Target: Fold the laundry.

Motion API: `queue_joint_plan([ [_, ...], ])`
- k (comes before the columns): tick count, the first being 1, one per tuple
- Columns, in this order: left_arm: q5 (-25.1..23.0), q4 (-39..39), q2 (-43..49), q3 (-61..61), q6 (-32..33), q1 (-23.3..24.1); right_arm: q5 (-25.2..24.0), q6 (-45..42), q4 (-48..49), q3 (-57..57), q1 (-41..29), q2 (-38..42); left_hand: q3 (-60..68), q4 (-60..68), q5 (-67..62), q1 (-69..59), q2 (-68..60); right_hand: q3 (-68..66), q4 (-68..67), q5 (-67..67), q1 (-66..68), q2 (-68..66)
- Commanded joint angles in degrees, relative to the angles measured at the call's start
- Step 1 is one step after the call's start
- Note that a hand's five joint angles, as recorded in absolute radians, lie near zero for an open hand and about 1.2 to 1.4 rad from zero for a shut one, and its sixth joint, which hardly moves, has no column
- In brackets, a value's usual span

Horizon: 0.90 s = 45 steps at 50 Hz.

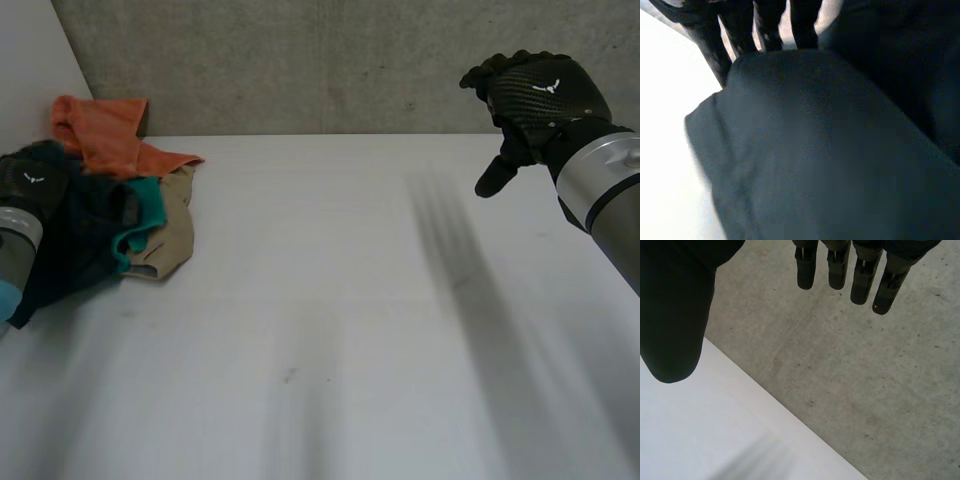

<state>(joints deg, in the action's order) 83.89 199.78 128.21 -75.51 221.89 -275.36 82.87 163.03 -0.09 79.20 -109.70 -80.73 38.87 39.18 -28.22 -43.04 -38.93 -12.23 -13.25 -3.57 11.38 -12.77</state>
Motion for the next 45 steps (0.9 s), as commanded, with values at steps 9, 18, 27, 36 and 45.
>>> queue_joint_plan([
  [9,0.04,1.58,-12.35,-0.25,-26.58,9.21,0.01,-0.17,0.0,0.25,0.46,-0.04,41.13,40.82,-41.78,-36.96,-41.07,2.23,3.25,3.57,-1.38,2.77],
  [18,-0.57,0.26,-22.56,-3.15,-38.1,26.17,0.27,-0.17,0.09,-0.8,0.72,-0.92,41.13,40.82,-41.78,-36.96,-41.07,2.23,3.25,3.57,-1.38,2.77],
  [27,-2.77,-0.26,-14.07,-5.36,-39.52,47.08,0.18,-0.35,0.0,-0.98,1.95,-1.36,41.13,40.82,-41.78,-36.96,-41.07,2.23,3.25,3.57,-1.38,2.77],
  [36,-2.06,-9.57,-7.36,-2.97,-32.4,52.29,0.01,-0.52,-0.35,-0.54,3.71,-1.27,-28.87,-29.18,28.22,33.04,28.93,2.23,3.25,3.57,-1.38,2.77],
  [45,-1.71,-13.54,-19.04,-6.39,-31.87,46.77,-1.75,-3.24,-4.65,-2.03,3.71,-1.27,-28.65,-28.97,28.01,32.83,28.71,2.23,3.25,3.57,-1.38,2.77],
])
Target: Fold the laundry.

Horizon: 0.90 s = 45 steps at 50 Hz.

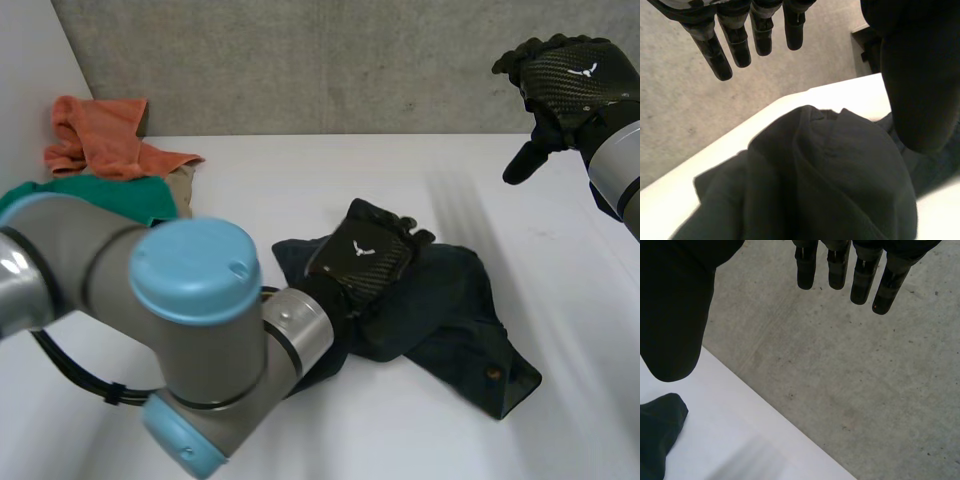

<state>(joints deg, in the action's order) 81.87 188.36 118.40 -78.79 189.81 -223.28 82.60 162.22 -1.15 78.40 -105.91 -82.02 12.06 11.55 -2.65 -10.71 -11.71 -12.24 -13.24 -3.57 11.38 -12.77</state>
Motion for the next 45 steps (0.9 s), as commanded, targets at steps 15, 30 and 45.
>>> queue_joint_plan([
  [15,3.65,-3.0,-8.9,-8.31,0.83,-15.43,-2.88,-10.52,-16.34,-3.16,-0.87,10.46,0.84,1.35,-0.26,-2.2,-1.2,2.16,3.16,3.49,-1.3,2.69],
  [30,1.2,-6.41,12.28,8.81,0.74,-14.64,-7.53,-10.78,-16.25,-14.41,1.15,30.16,2.69,3.2,-2.11,-4.05,-3.05,1.99,2.99,3.32,-1.13,2.52],
  [45,2.15,-3.36,21.43,24.81,2.49,-13.41,-7.72,-13.86,1.66,-16.44,0.45,33.95,67.94,68.45,-67.35,-69.29,-68.29,-67.76,-66.76,-66.43,68.62,-67.23],
])
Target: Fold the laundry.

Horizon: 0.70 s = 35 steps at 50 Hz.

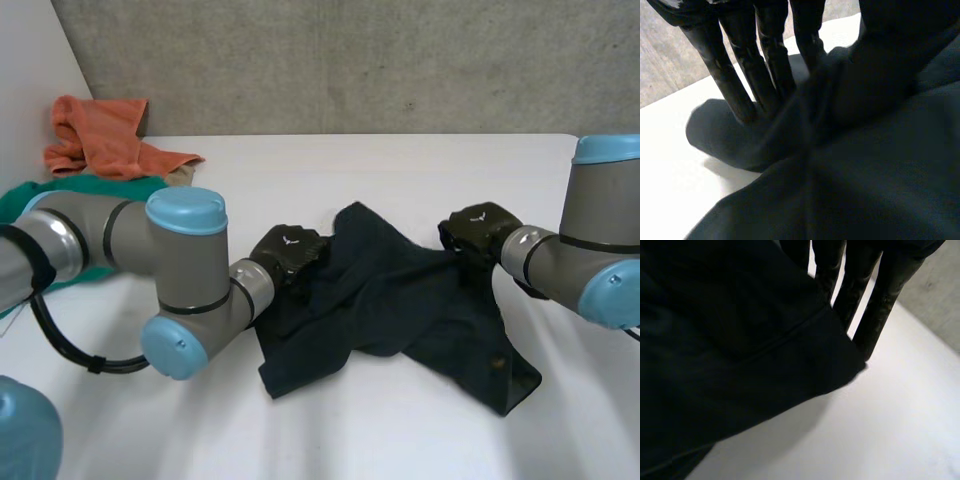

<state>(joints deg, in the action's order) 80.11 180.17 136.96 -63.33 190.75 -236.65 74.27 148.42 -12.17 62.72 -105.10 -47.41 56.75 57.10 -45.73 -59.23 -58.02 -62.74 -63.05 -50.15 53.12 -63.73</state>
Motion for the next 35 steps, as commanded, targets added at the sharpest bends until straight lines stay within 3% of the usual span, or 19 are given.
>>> queue_joint_plan([
  [1,4.96,6.06,3.05,10.84,2.42,-0.04,0.96,-0.06,17.39,-1.46,-0.46,-1.11,23.25,22.9,-24.27,-20.77,-21.98,-17.26,-16.95,-19.85,26.88,-16.27],
  [5,11.11,16.51,2.53,18.84,10.59,-0.13,3.85,-0.06,29.64,-2.87,-0.63,-3.04,23.25,22.9,-24.27,-20.77,-21.98,-17.26,-16.95,-19.85,26.88,-16.27],
  [6,12.34,21.31,1.74,20.16,12.87,-0.13,6.21,0.03,36.7,-2.96,-0.9,-4.61,23.25,22.9,-24.27,-20.77,-21.98,-17.26,-16.95,-19.85,26.88,-16.27],
  [11,14.02,35.05,-5.72,19.39,14.74,-0.39,9.66,0.03,51.17,-2.0,-3.09,-10.24,23.25,22.9,-24.27,-20.77,-21.98,-17.26,-16.95,-19.85,26.88,-16.27],
  [13,13.93,36.3,-7.66,17.54,14.65,-0.22,9.23,0.03,52.59,-1.03,-3.53,-12.26,23.25,22.9,-24.27,-20.77,-21.98,-17.26,-16.95,-19.85,26.88,-16.27],
  [20,12.53,36.48,-15.4,-0.44,14.65,0.05,6.51,0.03,48.48,7.3,-4.32,-16.31,23.25,22.9,-24.27,-20.77,-21.98,-17.26,-16.95,-19.85,26.88,-16.27],
  [30,12.26,34.55,-15.41,-21.21,14.65,-0.21,1.66,-0.85,33.89,25.06,-4.06,-15.79,22.44,22.09,-23.46,-19.96,-21.17,-17.26,-16.95,-19.85,26.88,-16.27],
  [34,12.18,32.35,-15.41,-26.31,14.65,0.05,1.58,-1.64,29.23,29.2,-3.62,-16.05,9.69,9.33,-10.71,-7.21,-8.41,-17.26,-16.95,-19.85,26.88,-16.27],
  [35,12.18,31.13,-15.41,-27.89,14.73,0.22,1.49,-1.81,28.35,29.82,-3.62,-16.05,-0.68,-1.03,-0.35,3.15,1.95,-17.26,-16.95,-19.85,26.88,-16.27],
])
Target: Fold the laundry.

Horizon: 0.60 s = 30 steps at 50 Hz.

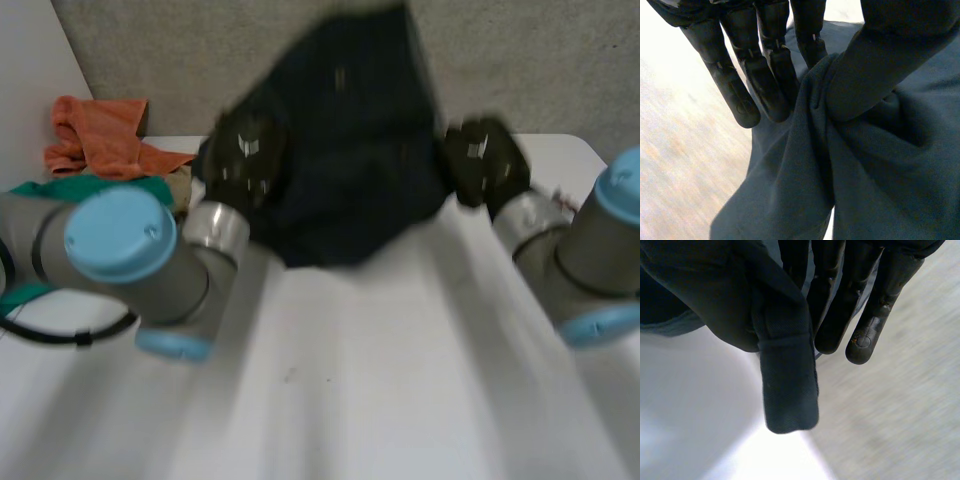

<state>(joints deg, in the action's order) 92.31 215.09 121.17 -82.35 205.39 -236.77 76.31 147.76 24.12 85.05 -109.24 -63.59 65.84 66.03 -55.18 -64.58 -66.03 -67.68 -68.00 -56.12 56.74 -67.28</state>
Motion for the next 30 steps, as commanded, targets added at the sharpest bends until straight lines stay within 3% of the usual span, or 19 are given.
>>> queue_joint_plan([
  [1,-0.03,-4.5,0.38,-9.49,0.1,0.6,-0.55,-1.33,-8.91,7.93,0.52,0.05,-16.03,-16.22,15.37,14.78,16.22,-12.32,-12.0,-13.88,23.26,-12.72],
  [4,-0.03,-7.13,-0.41,-11.07,0.19,1.83,-0.55,-1.51,-12.25,9.25,0.6,-0.13,-39.2,-39.39,38.54,37.95,39.39,-7.87,-7.54,-9.42,18.8,-8.26],
  [8,-0.03,-10.12,-2.42,-11.34,0.19,2.63,-0.55,-1.34,-16.46,9.87,0.6,-1.35,-52.74,-52.93,52.08,51.49,52.93,-1.12,-0.79,-2.67,12.05,-1.51],
  [14,0.5,-11.45,-7.17,-11.69,-0.34,1.84,-0.72,-1.25,-19.9,9.52,0.69,-3.55,-53.1,-53.29,52.44,51.85,53.29,7.45,7.78,5.89,3.48,7.05],
  [20,0.77,-12.41,-13.93,-15.28,-1.21,1.66,-0.55,-0.54,-19.99,8.73,0.6,-3.64,-50.76,-50.95,50.1,49.5,50.95,2.78,3.1,1.22,8.16,2.38],
  [23,0.59,-13.72,-17.36,-18.1,-3.84,2.1,-0.29,-0.54,-19.73,8.64,0.34,-3.64,-39.21,-39.4,38.55,37.95,39.4,-10.99,-10.67,-12.55,21.93,-11.39],
  [30,0.15,-22.42,-22.47,-21.71,-12.63,3.33,0.59,2.8,-20.17,5.3,-1.51,-5.05,-18.46,-18.65,17.81,17.21,18.65,-12.32,-12.0,-13.88,23.26,-12.72],
])
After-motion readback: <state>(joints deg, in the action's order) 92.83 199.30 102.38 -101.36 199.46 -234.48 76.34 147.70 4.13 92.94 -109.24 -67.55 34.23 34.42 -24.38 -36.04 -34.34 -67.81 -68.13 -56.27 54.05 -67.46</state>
